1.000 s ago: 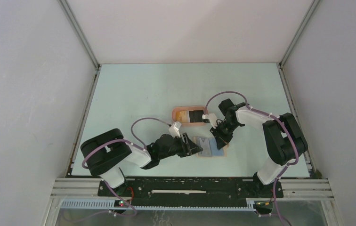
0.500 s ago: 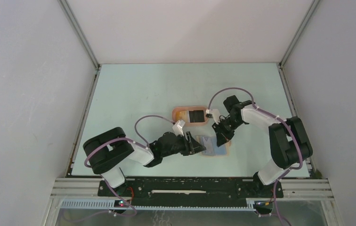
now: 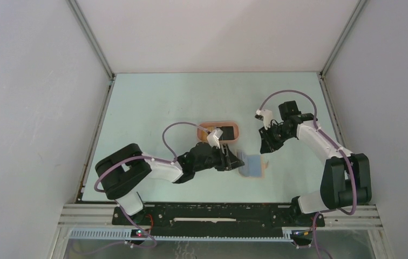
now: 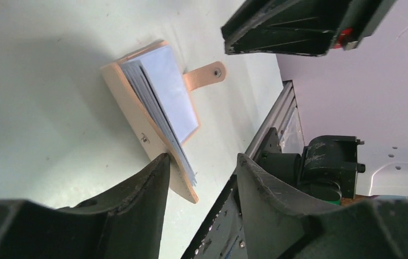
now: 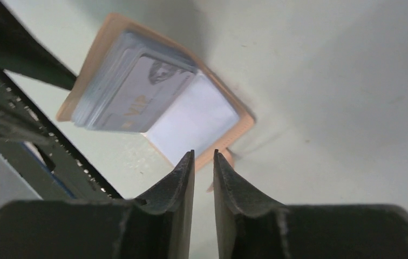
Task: Put the credit cards into the card holder
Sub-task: Close the card holder at the center of the board.
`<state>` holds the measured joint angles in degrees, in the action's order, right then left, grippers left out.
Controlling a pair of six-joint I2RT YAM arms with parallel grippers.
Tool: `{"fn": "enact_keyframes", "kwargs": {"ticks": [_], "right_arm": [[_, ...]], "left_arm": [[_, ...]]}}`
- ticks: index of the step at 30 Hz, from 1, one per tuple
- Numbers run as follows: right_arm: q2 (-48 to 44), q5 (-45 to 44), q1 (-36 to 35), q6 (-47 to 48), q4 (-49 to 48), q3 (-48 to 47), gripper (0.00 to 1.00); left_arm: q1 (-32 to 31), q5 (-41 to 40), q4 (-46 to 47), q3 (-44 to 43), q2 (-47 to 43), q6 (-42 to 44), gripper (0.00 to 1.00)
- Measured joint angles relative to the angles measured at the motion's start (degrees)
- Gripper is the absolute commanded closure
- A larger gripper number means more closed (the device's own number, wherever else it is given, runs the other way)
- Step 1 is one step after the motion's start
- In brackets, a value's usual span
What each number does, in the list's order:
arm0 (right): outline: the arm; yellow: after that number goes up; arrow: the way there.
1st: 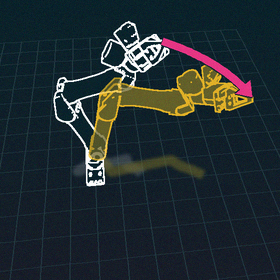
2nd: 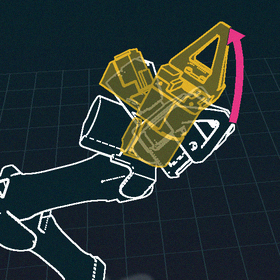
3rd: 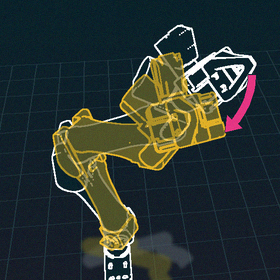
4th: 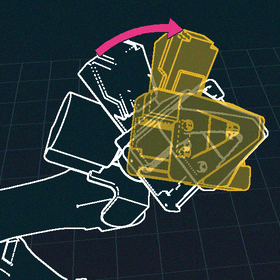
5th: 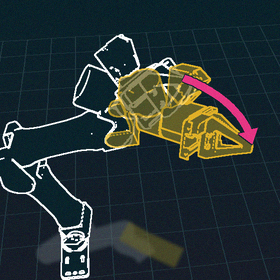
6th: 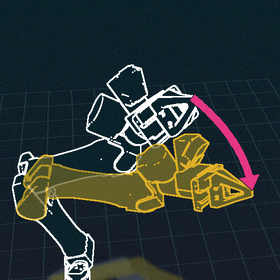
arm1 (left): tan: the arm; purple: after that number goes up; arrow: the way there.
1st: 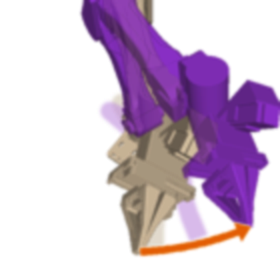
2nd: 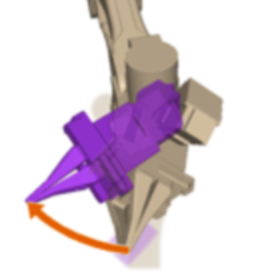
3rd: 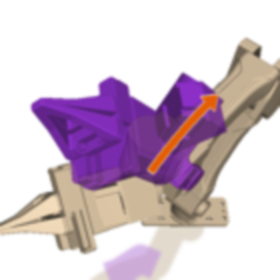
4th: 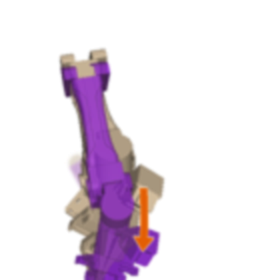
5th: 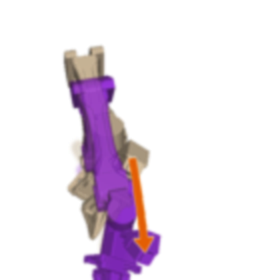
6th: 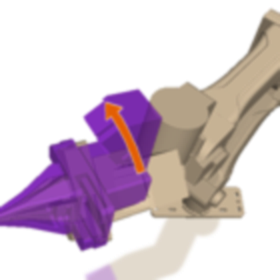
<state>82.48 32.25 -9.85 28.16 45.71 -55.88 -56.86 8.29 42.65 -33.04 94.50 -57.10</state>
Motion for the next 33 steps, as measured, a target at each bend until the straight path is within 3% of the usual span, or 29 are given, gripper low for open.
{"fn": "enact_keyframes", "kwargs": {"ticks": [11, 20, 26, 33], "right_arm": [[3.5, -8.4, 1.9, -1.6, -2.3, 0.0, 0.68], [4.3, -7.3, 5.4, -1.7, -2.3, 0.1, 0.67], [-0.1, -3.3, 8.1, -1.2, -2.1, 0.1, 0.65], [-8.3, 5.2, 10.4, 2.9, 0.4, 0.1, 0.6]], "left_arm": [[0.0, 3.7, -5.0, -11.0, 5.6, 2.7, 0.46], [-0.4, 7.2, -6.2, -17.2, 13.0, 3.1, 0.46], [-0.5, 7.7, -7.3, -18.1, 14.2, 4.7, 0.47], [0.3, 7.4, -9.2, -20.2, 14.9, 8.4, 0.66]]}}
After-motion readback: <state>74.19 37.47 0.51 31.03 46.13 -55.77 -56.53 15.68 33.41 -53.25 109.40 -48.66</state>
